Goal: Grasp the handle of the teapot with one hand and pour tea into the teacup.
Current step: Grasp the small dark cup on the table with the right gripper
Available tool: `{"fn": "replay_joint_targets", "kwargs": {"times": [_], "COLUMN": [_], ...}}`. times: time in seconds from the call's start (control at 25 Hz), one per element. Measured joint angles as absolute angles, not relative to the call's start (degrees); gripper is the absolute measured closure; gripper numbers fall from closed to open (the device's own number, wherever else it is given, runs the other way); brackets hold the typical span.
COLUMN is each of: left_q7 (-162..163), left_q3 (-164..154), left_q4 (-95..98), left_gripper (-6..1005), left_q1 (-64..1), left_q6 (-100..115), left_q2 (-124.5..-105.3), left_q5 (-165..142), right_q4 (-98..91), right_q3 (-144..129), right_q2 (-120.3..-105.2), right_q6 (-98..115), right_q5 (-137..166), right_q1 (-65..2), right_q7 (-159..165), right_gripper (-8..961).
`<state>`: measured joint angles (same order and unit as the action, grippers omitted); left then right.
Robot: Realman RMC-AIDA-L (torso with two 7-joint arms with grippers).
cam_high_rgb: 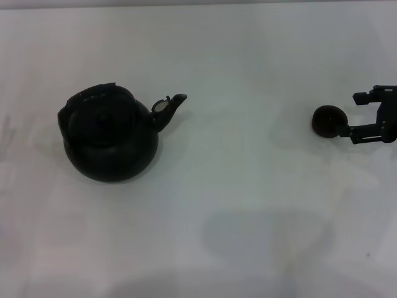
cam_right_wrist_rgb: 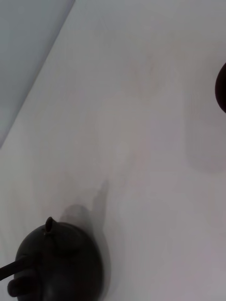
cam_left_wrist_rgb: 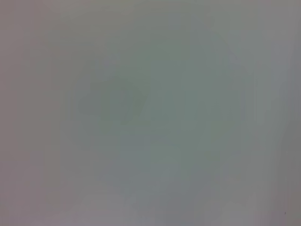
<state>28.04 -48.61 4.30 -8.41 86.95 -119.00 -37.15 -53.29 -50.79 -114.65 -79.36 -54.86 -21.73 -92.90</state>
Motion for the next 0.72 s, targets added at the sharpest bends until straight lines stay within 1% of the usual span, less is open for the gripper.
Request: {"fn": "replay_joint_targets", "kwargs": {"times": [0.72], "left_q7": [28.0], "left_q3": [-48.7], "left_q4": [4.3], "left_gripper": [155], "left_q1": [-7.6], "left_q6": [88.5], "left_q2": [-119.0], "left_q5": [-37.2], "right_q4": [-45.4], "right_q3": [-52.5], "right_q2": [-115.04], "right_q6": [-70.2], "right_q5": [-54.8], "right_q1": [-23.0], "right_q7": [-96.5], "right_gripper": [91]}}
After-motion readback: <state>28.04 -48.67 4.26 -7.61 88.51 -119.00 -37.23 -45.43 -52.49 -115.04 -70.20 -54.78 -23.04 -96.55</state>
